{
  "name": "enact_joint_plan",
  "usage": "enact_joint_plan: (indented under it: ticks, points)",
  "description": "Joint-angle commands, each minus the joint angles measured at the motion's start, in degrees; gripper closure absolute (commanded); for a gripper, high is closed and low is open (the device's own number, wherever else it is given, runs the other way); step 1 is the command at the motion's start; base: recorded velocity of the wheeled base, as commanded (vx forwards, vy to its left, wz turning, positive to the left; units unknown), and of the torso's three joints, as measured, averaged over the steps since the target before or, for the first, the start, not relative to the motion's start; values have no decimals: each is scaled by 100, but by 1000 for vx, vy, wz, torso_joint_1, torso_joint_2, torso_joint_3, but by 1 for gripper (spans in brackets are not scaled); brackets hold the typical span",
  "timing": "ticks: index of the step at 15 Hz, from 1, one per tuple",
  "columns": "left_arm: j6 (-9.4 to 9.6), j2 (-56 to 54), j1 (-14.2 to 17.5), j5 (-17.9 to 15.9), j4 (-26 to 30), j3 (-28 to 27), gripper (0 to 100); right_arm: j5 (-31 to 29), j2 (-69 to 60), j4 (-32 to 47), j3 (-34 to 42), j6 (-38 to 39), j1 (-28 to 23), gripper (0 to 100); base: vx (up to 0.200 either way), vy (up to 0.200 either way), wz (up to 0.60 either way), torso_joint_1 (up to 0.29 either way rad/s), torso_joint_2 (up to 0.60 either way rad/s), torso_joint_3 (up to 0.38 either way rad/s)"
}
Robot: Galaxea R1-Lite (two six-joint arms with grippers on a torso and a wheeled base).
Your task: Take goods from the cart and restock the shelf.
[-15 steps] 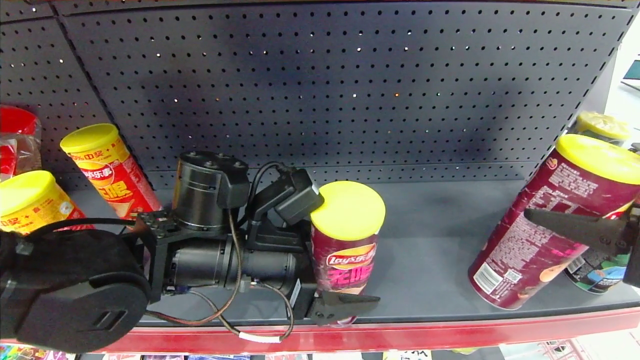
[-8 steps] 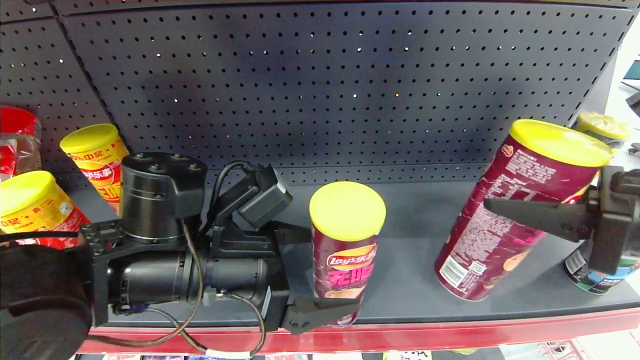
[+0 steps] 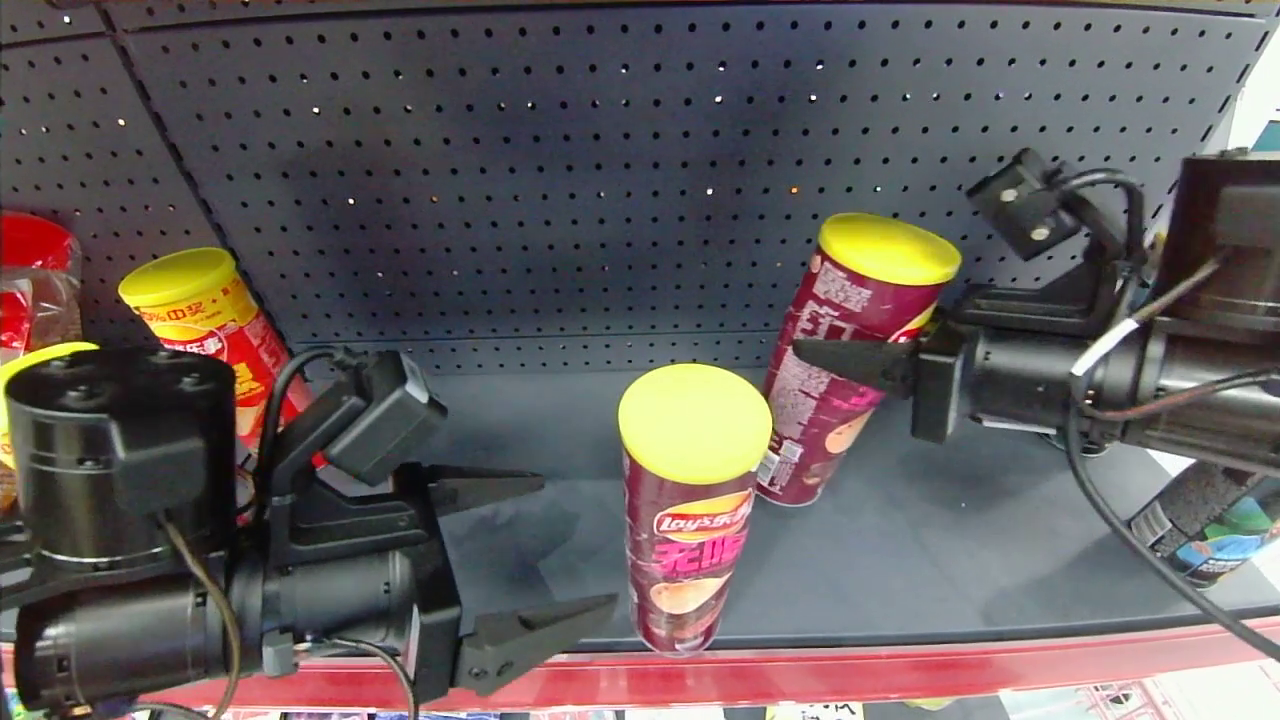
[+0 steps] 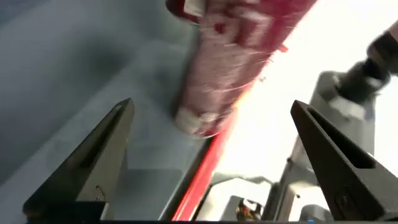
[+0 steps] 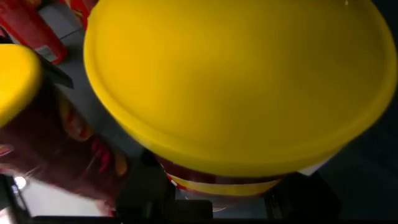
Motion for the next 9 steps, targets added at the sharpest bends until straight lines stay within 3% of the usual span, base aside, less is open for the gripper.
enact_joint_plan:
  ticks: [1, 2, 5, 7, 9]
  points:
    - [-170, -448, 317, 111, 3, 96, 0, 5, 795, -289, -190, -267, 40, 100, 0, 0, 0, 0, 0, 0]
    - [-223, -650, 511, 287, 21, 246, 0, 14, 1006, -403, -278, -355, 102, 100, 0, 0, 0, 0, 0, 0]
    - [-275, -940, 643, 630, 38, 589, 0, 14, 1252, -403, -542, -355, 198, 100, 0, 0, 0, 0, 0, 0]
    - [-592, -1037, 643, 797, 38, 659, 0, 14, 1419, -412, -682, -364, 198, 100, 0, 0, 0, 0, 0, 0]
    - [-601, -1090, 634, 937, 38, 659, 0, 5, 1542, -412, -841, -372, 207, 100, 0, 0, 0, 0, 0, 0]
